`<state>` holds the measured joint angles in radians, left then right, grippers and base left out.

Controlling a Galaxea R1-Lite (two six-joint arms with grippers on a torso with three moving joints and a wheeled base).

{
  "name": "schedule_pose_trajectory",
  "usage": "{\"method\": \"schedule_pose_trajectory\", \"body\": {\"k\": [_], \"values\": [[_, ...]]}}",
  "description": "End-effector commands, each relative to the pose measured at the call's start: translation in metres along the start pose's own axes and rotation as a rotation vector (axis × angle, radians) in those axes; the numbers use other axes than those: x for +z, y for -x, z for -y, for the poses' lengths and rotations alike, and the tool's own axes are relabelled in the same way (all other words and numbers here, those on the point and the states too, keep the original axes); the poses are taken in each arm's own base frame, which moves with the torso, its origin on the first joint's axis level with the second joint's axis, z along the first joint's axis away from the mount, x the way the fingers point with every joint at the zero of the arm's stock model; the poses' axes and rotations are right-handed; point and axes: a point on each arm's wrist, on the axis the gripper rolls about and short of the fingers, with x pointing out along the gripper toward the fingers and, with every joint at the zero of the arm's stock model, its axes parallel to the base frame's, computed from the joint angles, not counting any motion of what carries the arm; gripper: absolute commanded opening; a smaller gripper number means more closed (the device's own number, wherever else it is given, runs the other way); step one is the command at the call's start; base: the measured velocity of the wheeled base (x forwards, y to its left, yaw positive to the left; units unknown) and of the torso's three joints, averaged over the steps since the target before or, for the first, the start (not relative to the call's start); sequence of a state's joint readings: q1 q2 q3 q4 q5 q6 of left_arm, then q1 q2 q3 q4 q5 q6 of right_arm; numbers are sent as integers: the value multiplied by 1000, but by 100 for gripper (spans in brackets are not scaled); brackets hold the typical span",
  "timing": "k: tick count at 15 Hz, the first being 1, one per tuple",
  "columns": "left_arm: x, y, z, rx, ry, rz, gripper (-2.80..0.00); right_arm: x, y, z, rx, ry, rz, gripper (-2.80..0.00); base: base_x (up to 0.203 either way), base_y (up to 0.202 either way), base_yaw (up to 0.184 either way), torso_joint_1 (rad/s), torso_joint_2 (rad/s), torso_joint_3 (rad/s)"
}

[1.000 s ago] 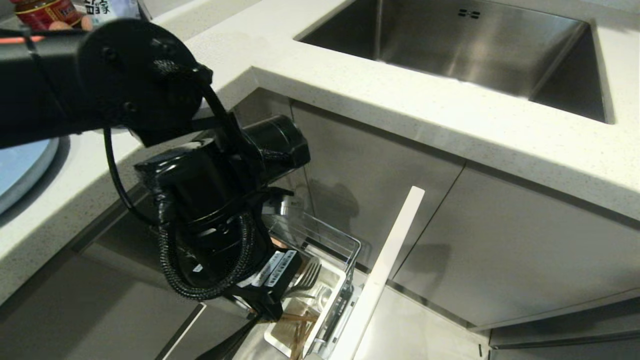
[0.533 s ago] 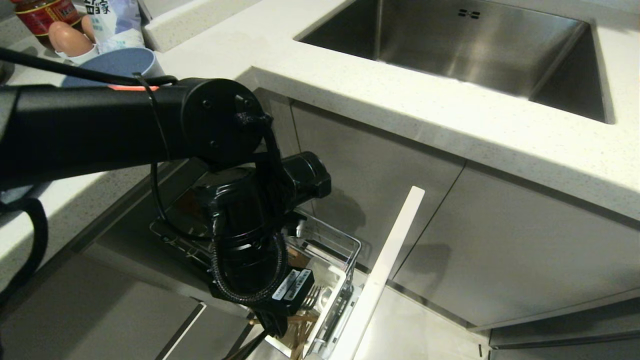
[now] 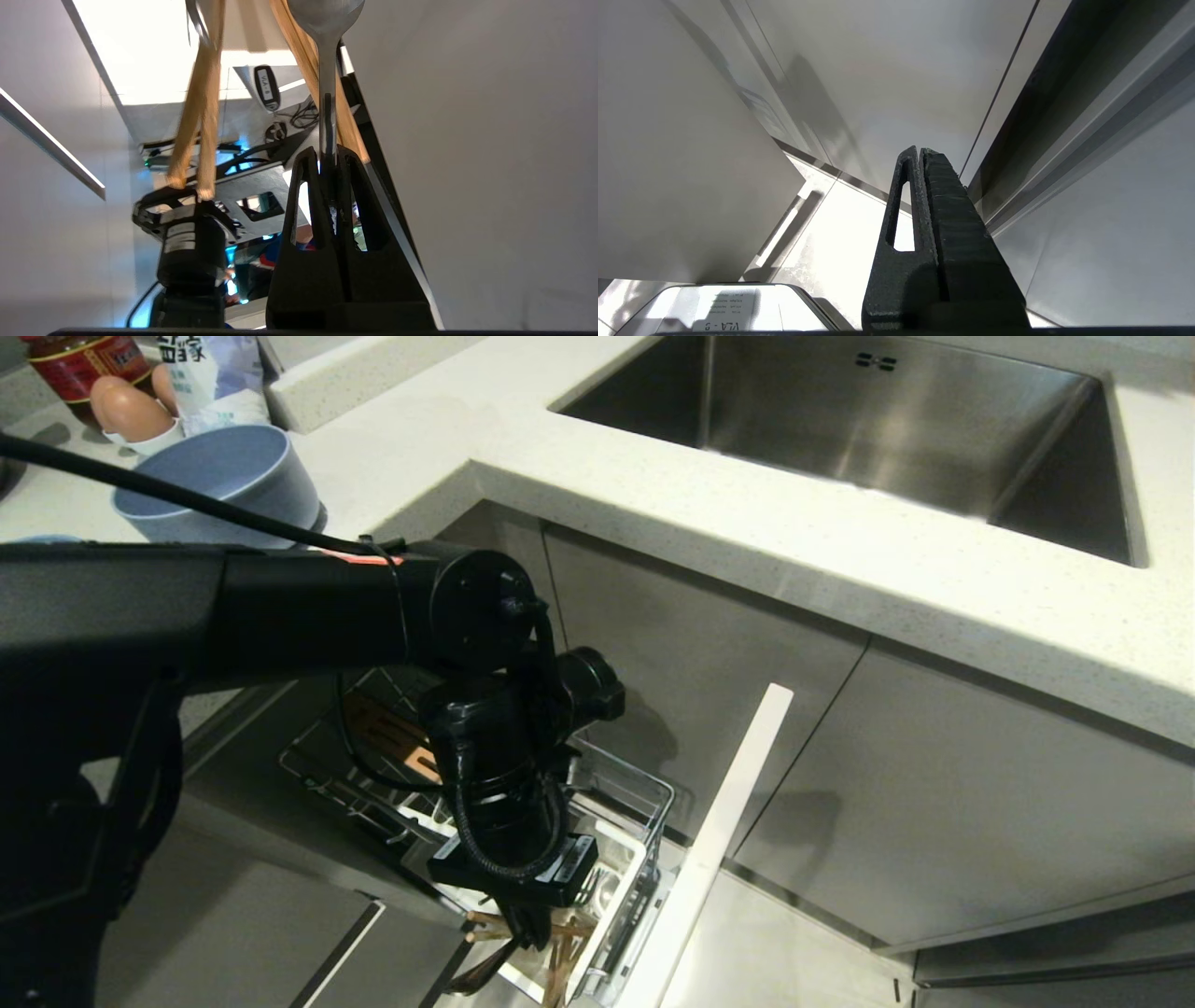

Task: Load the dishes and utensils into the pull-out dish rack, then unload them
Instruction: Pick up the fork and place it in the cupboard

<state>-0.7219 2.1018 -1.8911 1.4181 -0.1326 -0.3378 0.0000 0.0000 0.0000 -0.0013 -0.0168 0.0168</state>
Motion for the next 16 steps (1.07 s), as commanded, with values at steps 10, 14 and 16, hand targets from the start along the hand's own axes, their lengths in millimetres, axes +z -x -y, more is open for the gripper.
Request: {"method": "schedule_pose_trajectory", "body": {"k": [10,14,16], "values": [[35,-27,-12,-7,-9,13,-280,0,0,0,0,0,0,-280,0,0,0,0,0,0],[46,-34,-14,-11,-40,48,-280,0,0,0,0,0,-1,-280,0,0,0,0,0,0],[49,-36,-16,-11,-39,52,-280,0,0,0,0,0,-1,-280,0,0,0,0,0,0]]}}
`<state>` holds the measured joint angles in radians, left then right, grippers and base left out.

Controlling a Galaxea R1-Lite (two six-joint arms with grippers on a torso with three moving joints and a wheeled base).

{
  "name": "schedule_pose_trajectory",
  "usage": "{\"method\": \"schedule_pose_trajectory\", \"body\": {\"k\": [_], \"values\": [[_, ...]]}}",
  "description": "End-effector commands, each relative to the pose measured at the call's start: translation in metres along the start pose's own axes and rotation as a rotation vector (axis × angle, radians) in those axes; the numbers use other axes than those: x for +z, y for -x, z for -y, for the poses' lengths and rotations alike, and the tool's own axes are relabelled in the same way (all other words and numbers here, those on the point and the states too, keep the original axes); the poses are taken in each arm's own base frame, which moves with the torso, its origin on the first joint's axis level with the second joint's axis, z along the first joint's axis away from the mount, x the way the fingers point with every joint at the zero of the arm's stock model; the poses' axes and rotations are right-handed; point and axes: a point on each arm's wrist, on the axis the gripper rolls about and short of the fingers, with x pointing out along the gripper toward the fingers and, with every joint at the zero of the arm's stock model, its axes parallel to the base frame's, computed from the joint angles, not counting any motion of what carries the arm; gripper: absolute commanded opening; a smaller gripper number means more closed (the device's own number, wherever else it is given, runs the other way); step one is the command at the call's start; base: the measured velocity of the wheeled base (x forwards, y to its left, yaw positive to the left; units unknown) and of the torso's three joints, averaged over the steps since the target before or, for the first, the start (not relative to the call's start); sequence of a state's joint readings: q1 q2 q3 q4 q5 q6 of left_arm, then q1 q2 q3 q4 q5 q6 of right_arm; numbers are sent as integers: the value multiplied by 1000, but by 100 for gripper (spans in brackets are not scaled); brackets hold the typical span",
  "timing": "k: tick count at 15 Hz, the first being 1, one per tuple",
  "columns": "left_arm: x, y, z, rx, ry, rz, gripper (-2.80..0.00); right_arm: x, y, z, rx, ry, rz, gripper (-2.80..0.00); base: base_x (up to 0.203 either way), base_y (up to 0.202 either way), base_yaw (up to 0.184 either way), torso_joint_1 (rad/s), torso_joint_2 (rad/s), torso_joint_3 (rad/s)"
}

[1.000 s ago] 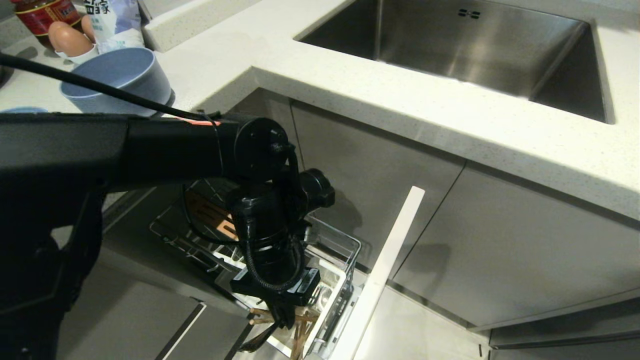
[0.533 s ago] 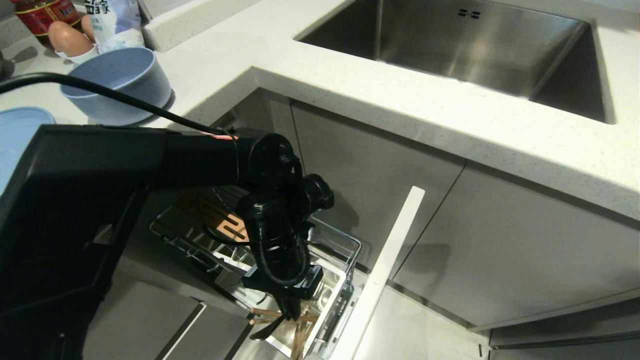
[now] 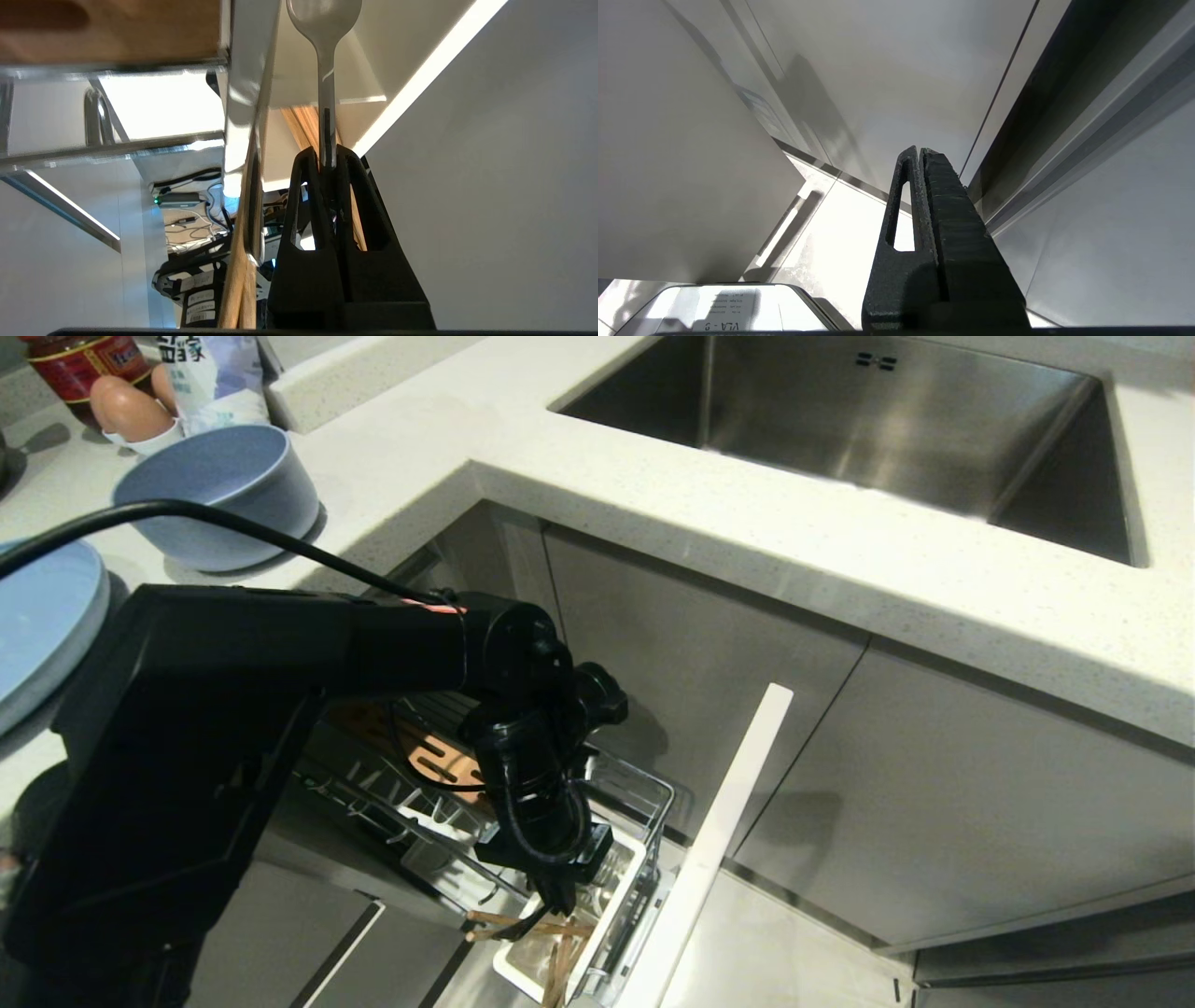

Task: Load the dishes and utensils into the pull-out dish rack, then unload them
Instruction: Pick up the fork and place it in the cupboard

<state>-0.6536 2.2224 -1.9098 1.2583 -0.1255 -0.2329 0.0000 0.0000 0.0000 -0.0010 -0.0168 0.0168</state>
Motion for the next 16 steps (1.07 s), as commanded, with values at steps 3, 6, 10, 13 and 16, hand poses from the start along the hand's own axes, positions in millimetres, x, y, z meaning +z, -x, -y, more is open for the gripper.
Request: {"method": "schedule_pose_trajectory", "body": {"k": [3,6,10,13,16], "values": [[1,-3,-1,2,5,-10,-280,0,0,0,0,0,0,-280,0,0,0,0,0,0],[0,-1,-1,2,5,-8,-280,0,0,0,0,0,1,-280,0,0,0,0,0,0],[-1,1,-1,0,4,-1,-280,0,0,0,0,0,-1,-280,0,0,0,0,0,0],[-2,5,-1,-2,2,9,-280,0,0,0,0,0,-1,-280,0,0,0,0,0,0],[-5,8,-1,-3,-1,12,0,0,0,0,0,0,0,-280,0,0,0,0,0,0]]}}
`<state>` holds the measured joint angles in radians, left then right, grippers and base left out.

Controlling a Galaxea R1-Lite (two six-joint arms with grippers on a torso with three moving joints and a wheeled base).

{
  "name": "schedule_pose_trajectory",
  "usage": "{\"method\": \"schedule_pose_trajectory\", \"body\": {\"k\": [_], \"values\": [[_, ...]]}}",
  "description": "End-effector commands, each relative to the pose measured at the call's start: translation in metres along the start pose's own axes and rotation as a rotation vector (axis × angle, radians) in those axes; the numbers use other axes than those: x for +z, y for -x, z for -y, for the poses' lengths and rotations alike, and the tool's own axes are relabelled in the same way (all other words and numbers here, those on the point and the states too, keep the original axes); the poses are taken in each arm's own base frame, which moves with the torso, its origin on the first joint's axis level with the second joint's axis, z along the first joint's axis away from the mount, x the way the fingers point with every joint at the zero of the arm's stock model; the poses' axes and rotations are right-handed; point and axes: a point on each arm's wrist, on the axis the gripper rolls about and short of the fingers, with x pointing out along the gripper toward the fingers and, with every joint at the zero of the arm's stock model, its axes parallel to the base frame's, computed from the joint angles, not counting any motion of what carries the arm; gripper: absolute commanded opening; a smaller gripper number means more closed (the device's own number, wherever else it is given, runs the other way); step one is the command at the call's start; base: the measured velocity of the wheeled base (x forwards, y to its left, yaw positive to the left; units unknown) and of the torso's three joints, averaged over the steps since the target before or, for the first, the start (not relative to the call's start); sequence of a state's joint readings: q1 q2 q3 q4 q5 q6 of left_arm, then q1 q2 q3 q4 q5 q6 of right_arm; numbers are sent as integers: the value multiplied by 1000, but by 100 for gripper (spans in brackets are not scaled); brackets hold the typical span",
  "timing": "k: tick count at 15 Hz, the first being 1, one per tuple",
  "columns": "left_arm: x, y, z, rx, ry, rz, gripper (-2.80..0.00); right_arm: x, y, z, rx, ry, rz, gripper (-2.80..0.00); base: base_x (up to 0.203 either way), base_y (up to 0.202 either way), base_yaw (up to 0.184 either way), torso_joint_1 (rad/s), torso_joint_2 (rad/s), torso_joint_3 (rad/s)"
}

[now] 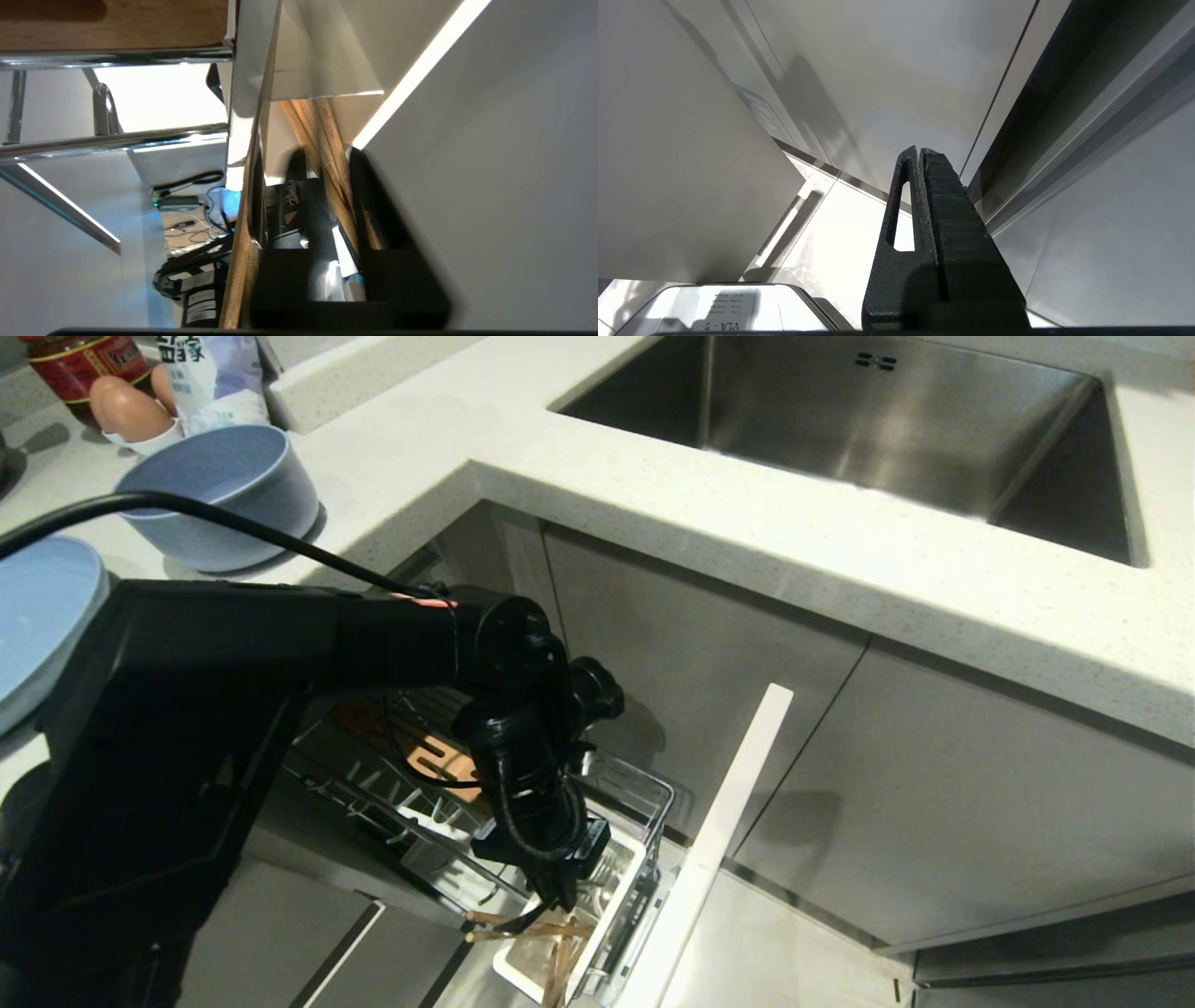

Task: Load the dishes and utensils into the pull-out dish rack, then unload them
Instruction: Pick up the fork and place it in the cupboard, then pick up the bowl and place it in the cupboard

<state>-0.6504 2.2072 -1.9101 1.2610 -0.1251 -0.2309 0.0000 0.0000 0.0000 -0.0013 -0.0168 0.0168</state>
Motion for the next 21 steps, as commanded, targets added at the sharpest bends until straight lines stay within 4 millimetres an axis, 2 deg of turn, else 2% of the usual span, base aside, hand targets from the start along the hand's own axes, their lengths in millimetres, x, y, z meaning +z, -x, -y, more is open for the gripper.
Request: {"method": "schedule_pose_trajectory", "body": {"k": [1,7,11,16,17,21], "values": [[-2,2,0,-1,0,0,0,0,0,0,0,0,0,-280,0,0,0,0,0,0],[-2,5,1,-6,-2,18,0,0,0,0,0,0,-1,-280,0,0,0,0,0,0],[-7,26,5,-45,-14,122,0,0,0,0,0,0,0,-280,0,0,0,0,0,0],[-24,56,11,-108,-35,208,0,0,0,0,0,0,-1,-280,0,0,0,0,0,0],[-27,60,12,-112,-34,217,-280,0,0,0,0,0,0,-280,0,0,0,0,0,0],[-40,75,19,-136,-37,264,-280,0,0,0,0,0,-1,-280,0,0,0,0,0,0]]}}
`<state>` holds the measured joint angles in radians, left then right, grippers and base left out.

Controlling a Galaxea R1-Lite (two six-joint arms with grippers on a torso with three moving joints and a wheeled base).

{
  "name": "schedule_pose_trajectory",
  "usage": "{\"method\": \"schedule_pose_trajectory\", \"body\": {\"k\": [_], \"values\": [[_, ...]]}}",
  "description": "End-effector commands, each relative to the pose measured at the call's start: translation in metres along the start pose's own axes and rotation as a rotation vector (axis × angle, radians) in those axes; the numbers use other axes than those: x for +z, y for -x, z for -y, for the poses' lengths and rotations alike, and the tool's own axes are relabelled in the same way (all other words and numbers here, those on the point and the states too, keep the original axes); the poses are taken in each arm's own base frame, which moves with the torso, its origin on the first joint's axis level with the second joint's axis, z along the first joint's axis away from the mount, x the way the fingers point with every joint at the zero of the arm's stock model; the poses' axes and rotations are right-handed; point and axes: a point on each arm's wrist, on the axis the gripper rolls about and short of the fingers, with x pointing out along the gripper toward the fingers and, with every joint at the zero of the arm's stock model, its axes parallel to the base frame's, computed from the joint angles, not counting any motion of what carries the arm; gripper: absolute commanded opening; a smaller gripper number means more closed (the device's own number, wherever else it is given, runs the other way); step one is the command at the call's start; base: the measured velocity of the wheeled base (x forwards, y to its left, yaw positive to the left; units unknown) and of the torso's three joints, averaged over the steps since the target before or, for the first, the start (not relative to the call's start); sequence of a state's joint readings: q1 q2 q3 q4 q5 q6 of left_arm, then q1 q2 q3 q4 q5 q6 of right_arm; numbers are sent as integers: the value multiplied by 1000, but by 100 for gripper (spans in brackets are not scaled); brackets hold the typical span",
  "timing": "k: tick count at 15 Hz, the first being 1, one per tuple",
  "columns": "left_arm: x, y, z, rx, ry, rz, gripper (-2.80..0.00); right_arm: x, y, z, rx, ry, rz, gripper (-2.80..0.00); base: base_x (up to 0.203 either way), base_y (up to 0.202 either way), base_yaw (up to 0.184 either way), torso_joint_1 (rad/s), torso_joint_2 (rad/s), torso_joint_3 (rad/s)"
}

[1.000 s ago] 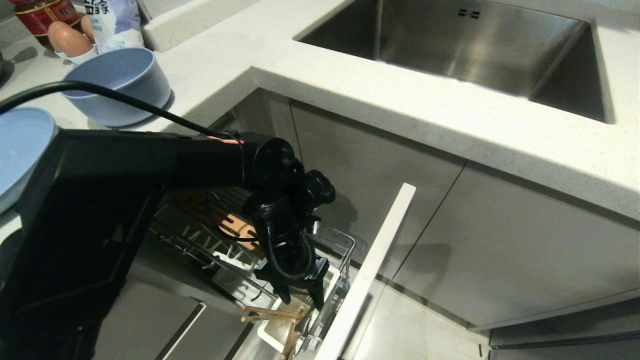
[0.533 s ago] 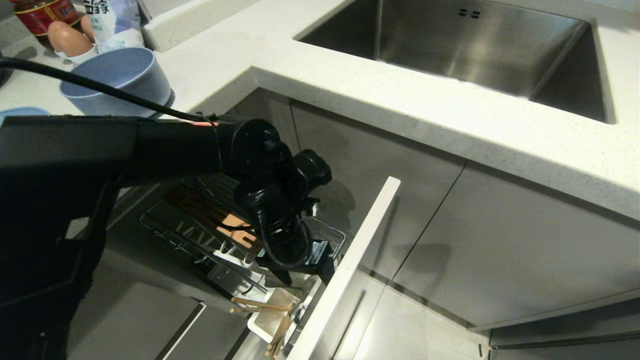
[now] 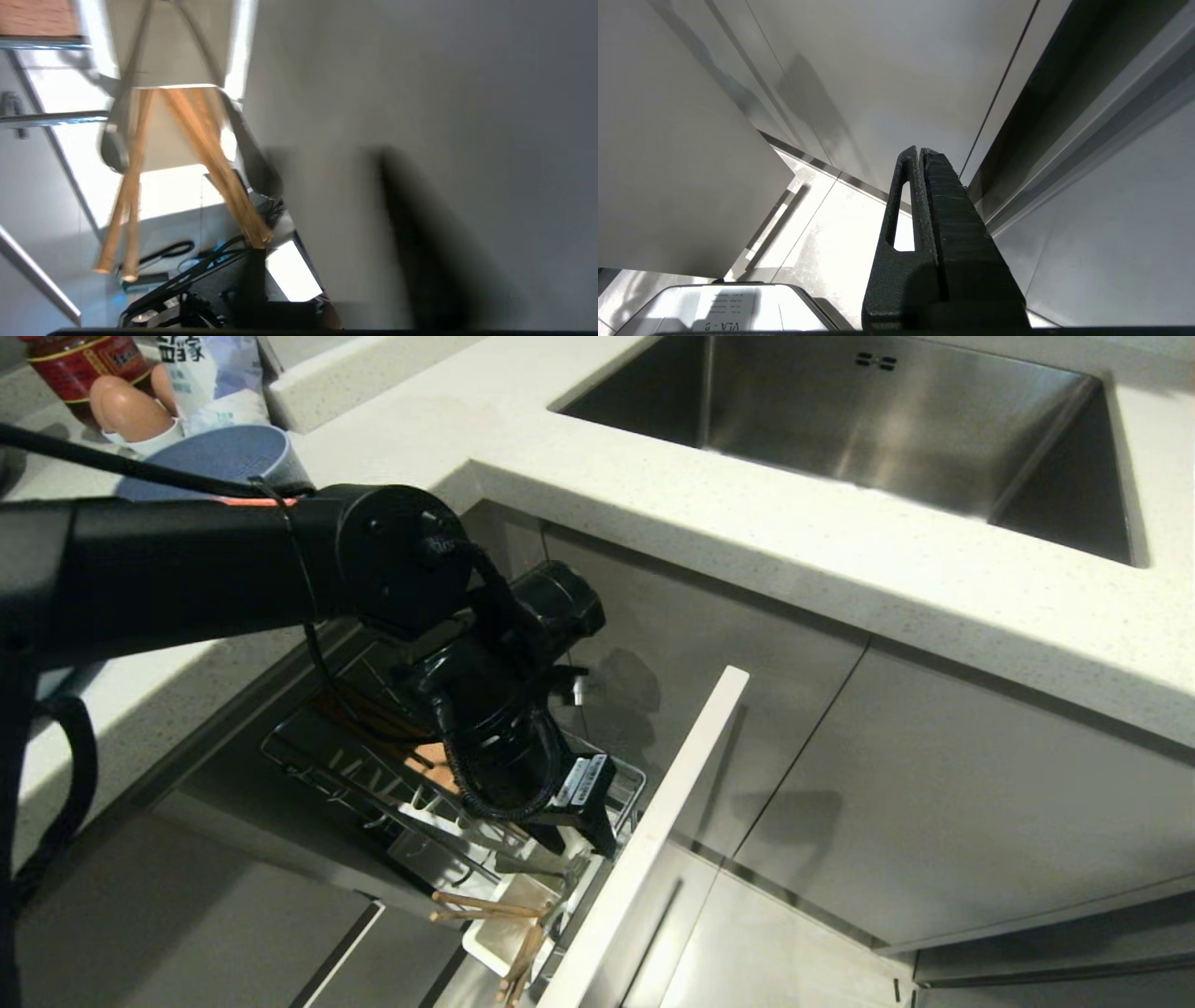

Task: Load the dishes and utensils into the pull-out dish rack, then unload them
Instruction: Pick up the bowl and place it in the cupboard

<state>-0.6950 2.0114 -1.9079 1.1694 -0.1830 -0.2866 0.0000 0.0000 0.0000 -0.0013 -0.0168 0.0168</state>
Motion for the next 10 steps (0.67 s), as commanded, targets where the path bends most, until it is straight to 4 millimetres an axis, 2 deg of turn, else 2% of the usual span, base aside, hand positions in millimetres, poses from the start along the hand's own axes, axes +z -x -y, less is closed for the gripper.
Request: {"method": "schedule_pose_trajectory", "body": {"k": [1,5,10], "values": [[-7,12,6,-21,-14,20,-280,0,0,0,0,0,0,-280,0,0,0,0,0,0],[-15,29,19,-144,-16,56,-280,0,0,0,0,0,0,-280,0,0,0,0,0,0],[-24,40,32,-241,-39,53,-280,0,0,0,0,0,0,-280,0,0,0,0,0,0]]}}
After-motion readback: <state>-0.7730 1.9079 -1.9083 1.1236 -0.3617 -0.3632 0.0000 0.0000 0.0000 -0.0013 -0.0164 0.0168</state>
